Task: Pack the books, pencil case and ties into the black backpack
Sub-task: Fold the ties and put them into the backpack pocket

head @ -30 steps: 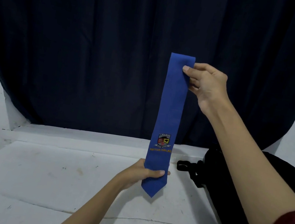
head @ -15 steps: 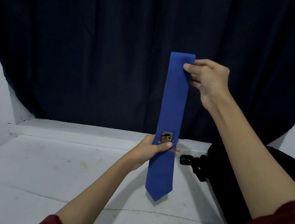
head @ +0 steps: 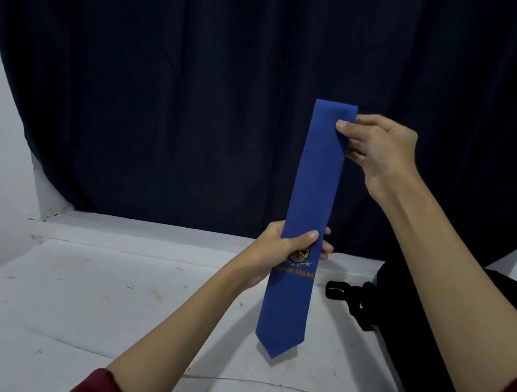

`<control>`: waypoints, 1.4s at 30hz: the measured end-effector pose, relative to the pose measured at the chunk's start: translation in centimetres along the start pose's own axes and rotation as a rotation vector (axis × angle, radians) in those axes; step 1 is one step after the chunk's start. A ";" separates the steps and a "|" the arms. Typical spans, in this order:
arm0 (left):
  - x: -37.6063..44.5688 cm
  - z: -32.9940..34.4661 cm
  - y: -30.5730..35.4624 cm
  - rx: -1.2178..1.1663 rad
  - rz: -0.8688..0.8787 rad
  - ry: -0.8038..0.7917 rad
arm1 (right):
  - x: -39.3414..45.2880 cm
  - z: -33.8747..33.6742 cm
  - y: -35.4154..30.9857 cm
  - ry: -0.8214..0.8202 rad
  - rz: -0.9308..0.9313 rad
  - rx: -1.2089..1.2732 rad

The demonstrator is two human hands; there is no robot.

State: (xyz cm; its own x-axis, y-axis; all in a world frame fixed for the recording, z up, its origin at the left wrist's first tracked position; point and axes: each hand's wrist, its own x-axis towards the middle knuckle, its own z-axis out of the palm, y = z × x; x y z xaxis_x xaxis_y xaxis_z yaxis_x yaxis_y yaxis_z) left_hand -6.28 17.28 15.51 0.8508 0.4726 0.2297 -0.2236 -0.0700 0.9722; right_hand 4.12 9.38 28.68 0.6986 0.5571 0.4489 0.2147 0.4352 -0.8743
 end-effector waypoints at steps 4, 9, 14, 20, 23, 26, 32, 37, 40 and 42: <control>-0.4 0.2 -0.3 0.010 -0.001 -0.012 | 0.6 -0.3 0.2 0.030 0.002 -0.007; -1.6 0.5 0.1 0.051 0.034 0.006 | 1.6 -0.8 0.9 0.086 0.018 -0.009; -2.6 0.2 1.9 0.058 0.088 0.007 | 2.8 -1.7 2.6 0.185 0.064 0.004; -2.3 -0.6 4.3 0.064 0.096 0.098 | 3.0 -3.0 6.0 0.161 0.166 -0.268; -1.6 -0.5 5.4 0.072 0.086 0.144 | 1.9 -3.2 6.9 0.006 0.116 -0.561; -1.0 -0.4 6.1 0.081 0.077 0.166 | 0.0 -3.5 6.2 -0.453 0.036 -0.496; -0.7 -0.2 6.5 0.088 0.060 0.169 | -2.4 -2.7 6.2 -0.635 0.001 -0.316; -0.8 -0.6 6.2 0.092 0.040 0.179 | -2.2 -2.3 7.1 -0.565 -0.078 -0.334; -0.9 -0.9 5.7 0.061 0.020 0.160 | -2.0 -2.3 7.0 -0.560 -0.094 -0.418; -1.0 -0.9 5.3 0.049 -0.002 0.132 | -1.6 -2.5 7.1 -0.515 -0.116 -0.478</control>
State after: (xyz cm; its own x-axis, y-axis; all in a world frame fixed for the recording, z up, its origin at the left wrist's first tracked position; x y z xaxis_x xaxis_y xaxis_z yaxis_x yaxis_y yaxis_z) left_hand -8.72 17.24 20.38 0.7807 0.5838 0.2229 -0.1956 -0.1104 0.9744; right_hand 6.20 9.79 21.30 0.2672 0.8410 0.4705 0.6264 0.2194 -0.7480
